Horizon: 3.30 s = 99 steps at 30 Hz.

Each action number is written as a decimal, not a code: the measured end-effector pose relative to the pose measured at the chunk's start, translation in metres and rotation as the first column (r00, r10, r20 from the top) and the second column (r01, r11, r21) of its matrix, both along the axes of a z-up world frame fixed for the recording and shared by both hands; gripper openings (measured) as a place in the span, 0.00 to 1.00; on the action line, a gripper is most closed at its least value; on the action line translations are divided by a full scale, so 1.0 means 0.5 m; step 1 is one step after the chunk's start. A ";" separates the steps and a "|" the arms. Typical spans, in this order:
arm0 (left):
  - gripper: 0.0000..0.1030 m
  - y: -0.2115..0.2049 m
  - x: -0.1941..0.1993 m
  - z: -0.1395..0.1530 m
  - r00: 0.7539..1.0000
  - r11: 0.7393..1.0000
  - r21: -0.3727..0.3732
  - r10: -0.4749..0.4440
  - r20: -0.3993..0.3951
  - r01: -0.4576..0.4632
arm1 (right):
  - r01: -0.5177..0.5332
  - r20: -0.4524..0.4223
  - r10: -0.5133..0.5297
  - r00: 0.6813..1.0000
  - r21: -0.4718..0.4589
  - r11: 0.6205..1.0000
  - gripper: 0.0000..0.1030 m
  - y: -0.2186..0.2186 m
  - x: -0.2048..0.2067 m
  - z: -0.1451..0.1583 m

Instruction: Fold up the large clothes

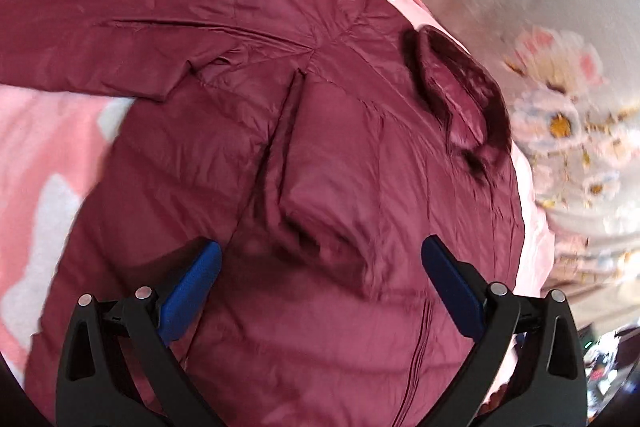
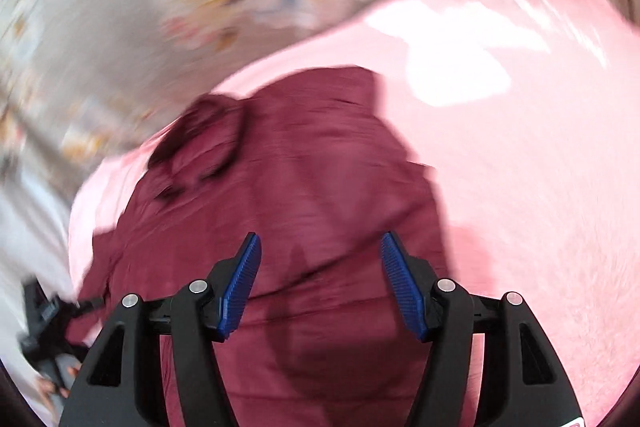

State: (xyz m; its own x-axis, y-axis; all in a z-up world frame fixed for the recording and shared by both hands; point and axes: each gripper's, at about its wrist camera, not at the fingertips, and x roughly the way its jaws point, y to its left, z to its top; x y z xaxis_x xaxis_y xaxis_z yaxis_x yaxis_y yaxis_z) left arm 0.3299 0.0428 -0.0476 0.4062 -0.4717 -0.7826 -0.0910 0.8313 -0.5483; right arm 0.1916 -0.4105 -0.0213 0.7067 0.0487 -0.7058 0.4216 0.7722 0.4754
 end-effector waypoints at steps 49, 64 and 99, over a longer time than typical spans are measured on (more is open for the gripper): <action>0.60 -0.138 0.125 0.009 0.974 0.852 0.517 -0.175 0.140 0.079 | -0.116 -0.176 0.054 0.983 -0.366 0.923 0.03 -0.009 0.267 -0.006; 0.63 -0.150 0.038 0.034 0.949 0.818 0.574 -0.209 0.234 0.038 | -0.161 -0.102 0.134 0.986 -0.342 0.926 0.16 0.089 0.187 0.041; 0.82 0.038 -0.130 0.077 0.951 0.962 0.268 -0.036 0.308 -0.050 | -0.368 -0.172 0.326 0.929 -0.386 0.846 0.18 0.360 0.112 -0.036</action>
